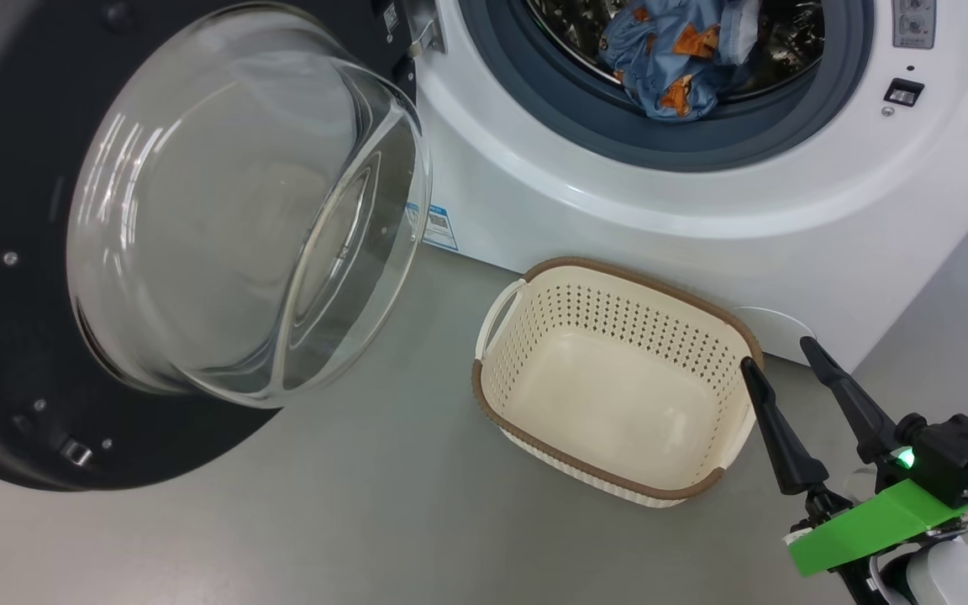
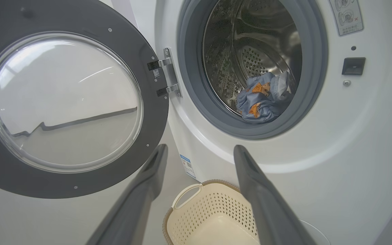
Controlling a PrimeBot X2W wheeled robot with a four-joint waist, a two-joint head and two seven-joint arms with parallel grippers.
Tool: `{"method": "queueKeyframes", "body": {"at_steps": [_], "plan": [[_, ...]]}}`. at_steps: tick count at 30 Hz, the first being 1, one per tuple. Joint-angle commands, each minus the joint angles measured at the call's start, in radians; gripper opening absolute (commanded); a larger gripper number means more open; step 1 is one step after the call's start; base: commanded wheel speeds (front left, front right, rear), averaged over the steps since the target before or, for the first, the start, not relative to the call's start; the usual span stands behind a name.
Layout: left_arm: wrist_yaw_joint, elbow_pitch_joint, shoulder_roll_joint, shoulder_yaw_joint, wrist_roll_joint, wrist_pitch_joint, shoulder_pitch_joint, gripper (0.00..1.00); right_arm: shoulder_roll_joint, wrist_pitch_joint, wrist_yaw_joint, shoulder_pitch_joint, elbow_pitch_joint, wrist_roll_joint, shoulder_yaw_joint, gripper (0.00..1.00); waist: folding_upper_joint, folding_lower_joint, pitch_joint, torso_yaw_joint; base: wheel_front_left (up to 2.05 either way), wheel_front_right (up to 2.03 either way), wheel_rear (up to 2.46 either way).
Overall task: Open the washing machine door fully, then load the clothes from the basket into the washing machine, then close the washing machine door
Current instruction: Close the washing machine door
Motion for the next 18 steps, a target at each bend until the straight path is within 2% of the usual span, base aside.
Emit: {"method": "queueKeyframes", "body": {"at_steps": [1, 18], "plan": [[-0.008, -0.044, 0.049, 0.021, -0.011, 0.024, -0.005, 0.00, -0.001, -0.008, 0.006, 0.008, -0.026, 0.001, 0.012, 1.00, 0.0000, 0.0000, -0.009, -0.005, 0.00, 0.00, 0.00], [-0.008, -0.183, 0.028, -0.028, -0.049, 0.129, 0.015, 0.00, 0.027, -0.008, 0.006, 0.062, -0.031, -0.006, -0.034, 1.00, 0.0000, 0.0000, -0.077, -0.049, 0.00, 0.00, 0.00]]}}
